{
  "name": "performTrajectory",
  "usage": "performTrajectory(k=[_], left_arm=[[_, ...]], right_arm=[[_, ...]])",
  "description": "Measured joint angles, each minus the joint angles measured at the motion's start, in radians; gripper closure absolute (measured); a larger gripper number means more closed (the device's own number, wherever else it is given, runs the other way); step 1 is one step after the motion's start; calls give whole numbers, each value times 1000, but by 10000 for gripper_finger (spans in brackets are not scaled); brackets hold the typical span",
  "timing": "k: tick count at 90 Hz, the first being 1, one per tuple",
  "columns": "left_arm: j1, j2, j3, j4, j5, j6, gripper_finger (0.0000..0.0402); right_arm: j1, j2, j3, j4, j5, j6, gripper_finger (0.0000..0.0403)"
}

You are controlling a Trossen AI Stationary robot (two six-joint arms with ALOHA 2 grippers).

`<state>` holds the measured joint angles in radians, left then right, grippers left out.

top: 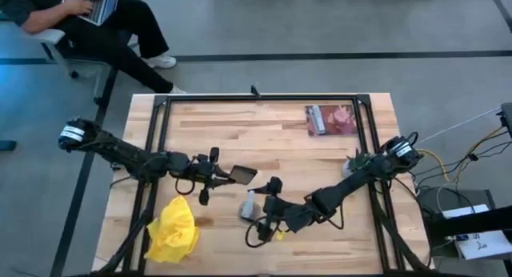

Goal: Apply microfiber cloth
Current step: Spray the black cellphone with the spray bottle

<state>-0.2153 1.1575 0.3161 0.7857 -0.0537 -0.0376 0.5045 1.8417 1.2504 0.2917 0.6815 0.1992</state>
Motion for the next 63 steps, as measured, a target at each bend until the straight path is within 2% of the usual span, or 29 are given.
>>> performTrajectory(k=[14,34,45,63], left_arm=[[14,68,8,57,-7,-3,386],[51,186,100,64,22,29,386],[75,212,139,69,88,33,386],[87,226,146,62,91,29,386]], right_arm=[[4,26,13,6,4,-17,20],[19,25,17,4,57,-60,20],[33,21,17,6,71,-77,20],[43,21,21,6,105,-135,20]])
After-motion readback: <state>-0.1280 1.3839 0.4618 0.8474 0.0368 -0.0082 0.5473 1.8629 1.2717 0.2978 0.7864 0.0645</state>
